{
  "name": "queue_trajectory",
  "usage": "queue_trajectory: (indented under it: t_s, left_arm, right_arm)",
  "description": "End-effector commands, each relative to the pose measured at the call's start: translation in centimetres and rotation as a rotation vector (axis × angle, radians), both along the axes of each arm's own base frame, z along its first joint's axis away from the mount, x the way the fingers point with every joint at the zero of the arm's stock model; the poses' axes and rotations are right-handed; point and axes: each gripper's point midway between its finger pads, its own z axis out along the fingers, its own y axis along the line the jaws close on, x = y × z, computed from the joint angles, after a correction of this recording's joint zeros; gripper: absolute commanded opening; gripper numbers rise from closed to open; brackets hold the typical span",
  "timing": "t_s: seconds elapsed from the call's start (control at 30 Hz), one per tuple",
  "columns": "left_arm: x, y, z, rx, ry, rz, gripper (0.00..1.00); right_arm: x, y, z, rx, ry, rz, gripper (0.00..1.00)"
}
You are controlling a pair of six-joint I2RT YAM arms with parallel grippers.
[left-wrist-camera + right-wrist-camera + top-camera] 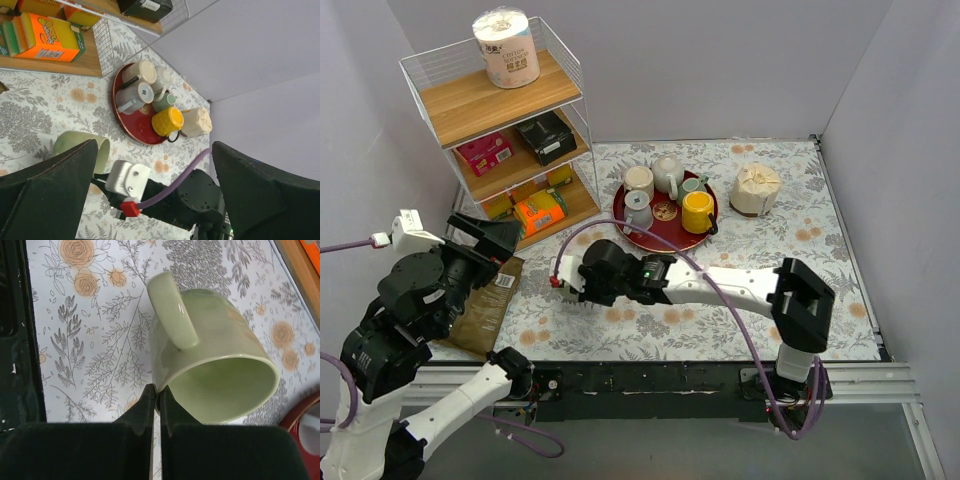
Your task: Turn the mug right side up
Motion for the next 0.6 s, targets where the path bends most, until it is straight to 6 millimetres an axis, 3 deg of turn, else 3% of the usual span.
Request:
queue_trajectory:
  t_s: [0.0, 0.07, 0.1, 0.13, 0.17, 0.2, 0.27, 0.3, 0.37, 0.43, 0.47, 0.5, 0.57]
  left_arm:
    - [-0.5, -0.6, -2.0, 0.103, 0.084, -0.065, 0.98]
    - [-0.6, -0.8, -2.3, 0.116, 0.101, -0.08, 0.98]
    - [-0.8, -0.9, -2.4, 0.117, 0.11, -0.09, 0.98]
    - [-0.9, -1.0, -2.5, 0.118, 0.116, -0.096, 0.98]
    - [-1.0, -1.0, -2.6, 0.117, 0.119, -0.104, 0.98]
    - [-1.2, -1.1, -2.7, 0.118, 0.125, -0.112, 0.98]
    - [-1.5, -1.0, -2.5, 0.112, 0.122, -0.119, 0.98]
    - [-1.7, -0.9, -2.5, 0.113, 0.123, -0.121, 0.98]
    - [-1.9, -0.8, -2.2, 0.109, 0.118, -0.121, 0.98]
    - [-2.3, -0.5, -2.0, 0.103, 0.111, -0.119, 0.98]
    - [-2.4, -0.4, -1.9, 0.101, 0.11, -0.117, 0.98]
    - [-2.5, -0.3, -1.9, 0.103, 0.11, -0.117, 0.98]
    - [-2.7, 0.0, -1.8, 0.1, 0.106, -0.113, 0.98]
  right_arm:
    - [0.3, 4.1, 3.7, 0.032, -0.157, 0.161, 0.01]
    - [0.2, 4.9, 3.3, -0.009, -0.184, 0.192, 0.01]
    - [0.2, 4.7, 0.9, -0.093, -0.172, 0.204, 0.01]
    - [0.3, 5.7, 1.9, -0.087, -0.189, 0.217, 0.01]
    - [0.4, 5.8, 1.3, -0.132, -0.221, 0.23, 0.01]
    - [1.0, 5.2, -1.1, -0.235, -0.242, 0.217, 0.01]
    - [1.4, 6.1, -0.6, -0.272, -0.308, 0.237, 0.01]
    - [1.2, 5.7, -2.3, -0.342, -0.303, 0.26, 0.01]
    - [1.7, 6.2, -1.7, -0.375, -0.362, 0.254, 0.01]
    - [1.7, 5.8, -2.8, -0.441, -0.367, 0.266, 0.01]
    - [1.7, 6.3, -2.1, -0.433, -0.376, 0.268, 0.01]
    - [1.4, 5.7, -3.1, -0.48, -0.359, 0.284, 0.01]
    - [1.1, 5.7, -3.3, -0.5, -0.359, 0.288, 0.01]
